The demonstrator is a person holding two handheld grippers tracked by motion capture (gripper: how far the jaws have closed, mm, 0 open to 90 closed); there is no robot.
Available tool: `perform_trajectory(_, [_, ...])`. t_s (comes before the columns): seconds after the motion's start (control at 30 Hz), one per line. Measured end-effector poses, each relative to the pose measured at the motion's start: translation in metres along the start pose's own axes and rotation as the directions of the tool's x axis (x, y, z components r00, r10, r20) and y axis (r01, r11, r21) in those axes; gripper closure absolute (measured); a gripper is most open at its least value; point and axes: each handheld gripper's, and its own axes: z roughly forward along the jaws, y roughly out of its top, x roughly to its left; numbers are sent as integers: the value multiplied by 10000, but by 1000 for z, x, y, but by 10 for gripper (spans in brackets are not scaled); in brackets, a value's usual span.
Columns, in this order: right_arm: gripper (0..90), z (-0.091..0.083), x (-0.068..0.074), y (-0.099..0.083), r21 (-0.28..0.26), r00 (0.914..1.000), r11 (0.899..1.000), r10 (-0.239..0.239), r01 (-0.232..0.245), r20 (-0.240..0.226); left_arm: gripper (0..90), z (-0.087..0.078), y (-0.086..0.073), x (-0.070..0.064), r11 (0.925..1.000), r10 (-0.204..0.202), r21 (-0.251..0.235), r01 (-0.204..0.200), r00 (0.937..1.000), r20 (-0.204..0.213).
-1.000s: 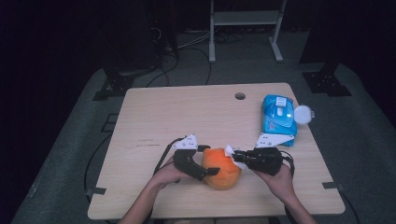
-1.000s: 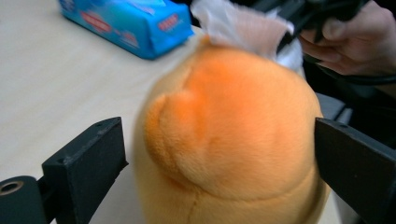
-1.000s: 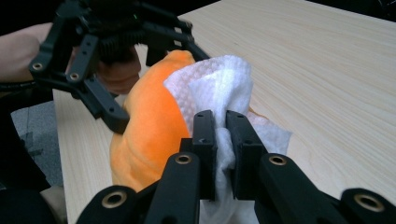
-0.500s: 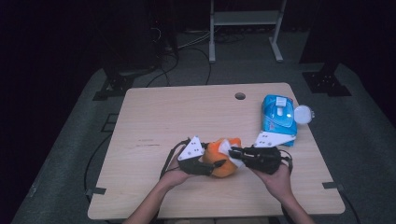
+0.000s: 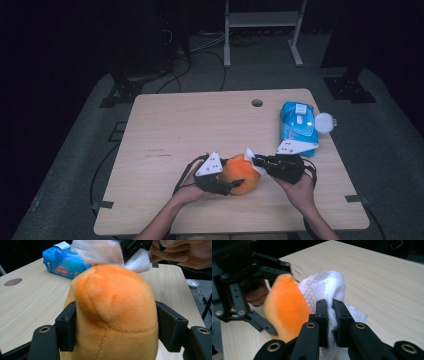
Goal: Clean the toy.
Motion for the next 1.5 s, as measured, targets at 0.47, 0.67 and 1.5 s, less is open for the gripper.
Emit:
perform_trajectory(0.47, [821,1,-5,0,452,9999,9989,140,-138,-37,290,6,4,-24,9762,2092,603,-2085,9779,-56])
perform_trajectory(0.67, [822,-13,-11,-9,600,9995,9978,258,-269,182,285,3,1,-14,9917,1239,377,-1232,9921,-175])
perform_trajectory(1.5, [823,-10,-13,-8,608,9987,9969,487,-494,130,276,6,4,-25,9727,2246,646,-2231,9743,-169])
